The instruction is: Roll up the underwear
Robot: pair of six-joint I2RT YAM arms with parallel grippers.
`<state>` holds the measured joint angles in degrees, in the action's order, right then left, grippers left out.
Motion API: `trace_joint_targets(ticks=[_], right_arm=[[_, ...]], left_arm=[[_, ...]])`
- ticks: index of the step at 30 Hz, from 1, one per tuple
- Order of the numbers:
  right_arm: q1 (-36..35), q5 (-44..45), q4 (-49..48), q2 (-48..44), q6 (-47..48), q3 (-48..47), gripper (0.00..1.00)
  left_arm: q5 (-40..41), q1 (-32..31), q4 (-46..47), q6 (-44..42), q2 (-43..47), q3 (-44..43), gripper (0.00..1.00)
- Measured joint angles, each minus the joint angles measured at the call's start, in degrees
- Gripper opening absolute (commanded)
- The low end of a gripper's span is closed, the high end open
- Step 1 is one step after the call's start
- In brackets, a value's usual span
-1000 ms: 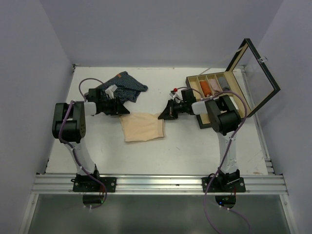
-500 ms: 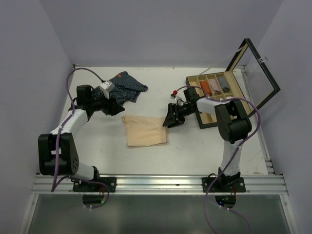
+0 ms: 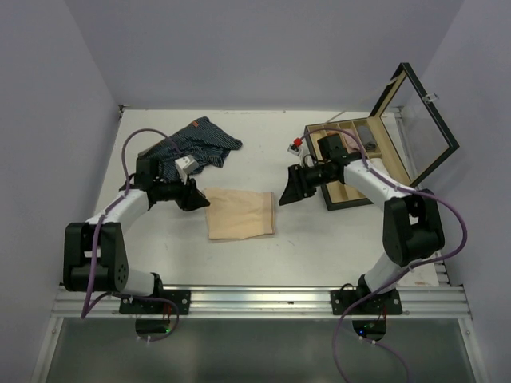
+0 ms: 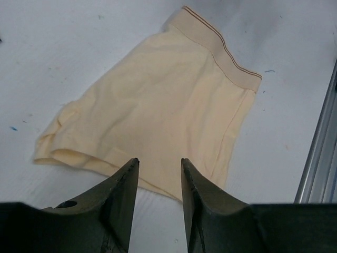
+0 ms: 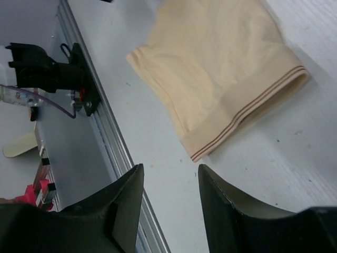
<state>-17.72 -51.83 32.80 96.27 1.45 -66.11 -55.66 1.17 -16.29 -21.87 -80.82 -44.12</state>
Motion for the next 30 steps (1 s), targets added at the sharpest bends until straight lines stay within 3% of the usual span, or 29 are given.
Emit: trace_joint_targets(ticks=[6, 12, 16, 22, 30], right_arm=[[-2.78, -3.39, 3.56, -1.22, 8.81, 0.55, 0.49], [-11.08, 4.09, 2.97, -4.85, 16.94, 4.28, 0.50], [-16.11, 6.71, 0.68, -4.55, 18.67, 5.46, 0.50], [-15.98, 8.35, -4.83, 1.36, 18.12, 5.42, 0.50], [-15.15, 8.81, -5.29, 14.01, 15.43, -1.36, 0.49]], left_arm=[[-0.07, -5.77, 0.20, -0.87, -1.55, 1.86, 0.44], [2.58, -9.38, -5.92, -11.65, -1.33, 1.86, 0.46], [2.67, -9.44, -7.23, -14.43, -1.51, 1.86, 0.46], [2.19, -9.44, -8.04, -12.85, -7.63, 0.04, 0.48], [1.77, -6.75, -7.02, -2.62, -21.90, -7.78, 0.45]])
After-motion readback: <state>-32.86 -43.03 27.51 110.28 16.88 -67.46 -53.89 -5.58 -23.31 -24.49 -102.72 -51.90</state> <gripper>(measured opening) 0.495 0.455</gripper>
